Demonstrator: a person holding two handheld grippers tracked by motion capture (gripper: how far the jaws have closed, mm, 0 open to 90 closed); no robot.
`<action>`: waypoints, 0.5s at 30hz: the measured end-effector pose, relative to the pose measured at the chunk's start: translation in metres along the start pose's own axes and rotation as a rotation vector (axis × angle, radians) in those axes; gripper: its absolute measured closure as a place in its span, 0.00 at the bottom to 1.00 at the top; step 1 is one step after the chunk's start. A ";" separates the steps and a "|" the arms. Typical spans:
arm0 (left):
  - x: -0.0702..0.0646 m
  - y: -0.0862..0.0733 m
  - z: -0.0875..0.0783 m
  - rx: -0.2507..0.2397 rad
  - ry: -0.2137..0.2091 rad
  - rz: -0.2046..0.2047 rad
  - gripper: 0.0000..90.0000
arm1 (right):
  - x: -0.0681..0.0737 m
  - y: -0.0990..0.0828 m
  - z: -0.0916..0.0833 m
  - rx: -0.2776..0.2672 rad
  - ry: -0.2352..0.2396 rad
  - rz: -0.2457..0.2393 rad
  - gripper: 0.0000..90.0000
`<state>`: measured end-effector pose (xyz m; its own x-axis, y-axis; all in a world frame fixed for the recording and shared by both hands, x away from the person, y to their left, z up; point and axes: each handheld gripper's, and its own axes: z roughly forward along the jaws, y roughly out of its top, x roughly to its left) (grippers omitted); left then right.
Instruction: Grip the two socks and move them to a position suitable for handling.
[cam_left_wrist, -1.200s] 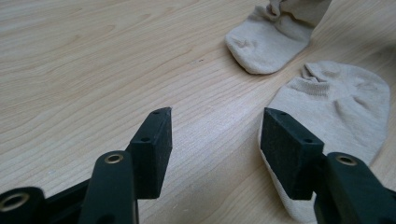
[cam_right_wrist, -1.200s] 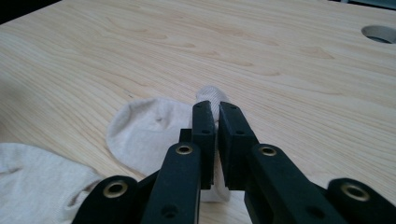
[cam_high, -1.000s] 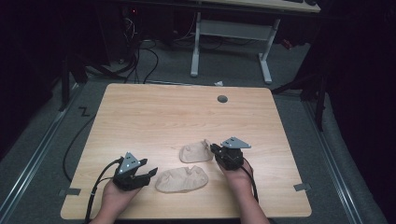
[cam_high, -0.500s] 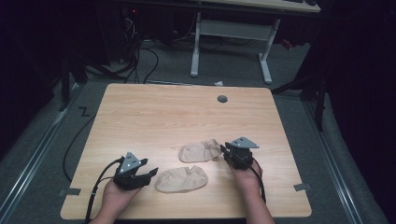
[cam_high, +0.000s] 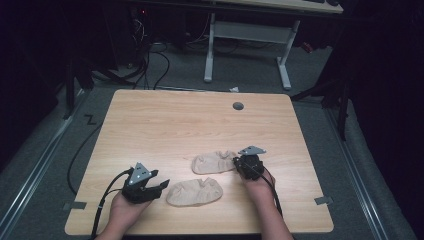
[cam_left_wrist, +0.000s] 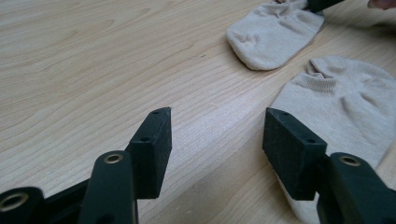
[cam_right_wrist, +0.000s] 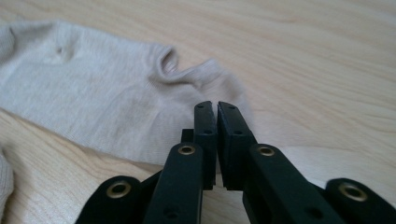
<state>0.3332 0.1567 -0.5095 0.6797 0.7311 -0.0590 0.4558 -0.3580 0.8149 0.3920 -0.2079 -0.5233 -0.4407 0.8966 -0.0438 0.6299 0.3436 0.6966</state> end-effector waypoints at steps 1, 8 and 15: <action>0.000 0.000 0.000 -0.001 0.001 -0.001 0.48 | 0.002 0.000 0.001 -0.006 0.000 -0.011 0.97; 0.003 0.000 0.001 0.005 0.007 -0.006 0.47 | 0.032 0.008 0.009 -0.015 0.050 -0.078 0.97; 0.006 -0.001 0.003 0.011 0.021 -0.014 0.47 | 0.062 0.018 0.018 -0.017 0.061 -0.125 0.96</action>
<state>0.3391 0.1597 -0.5124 0.6608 0.7483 -0.0582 0.4716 -0.3537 0.8077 0.3879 -0.1412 -0.5260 -0.5536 0.8281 -0.0878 0.5570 0.4466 0.7003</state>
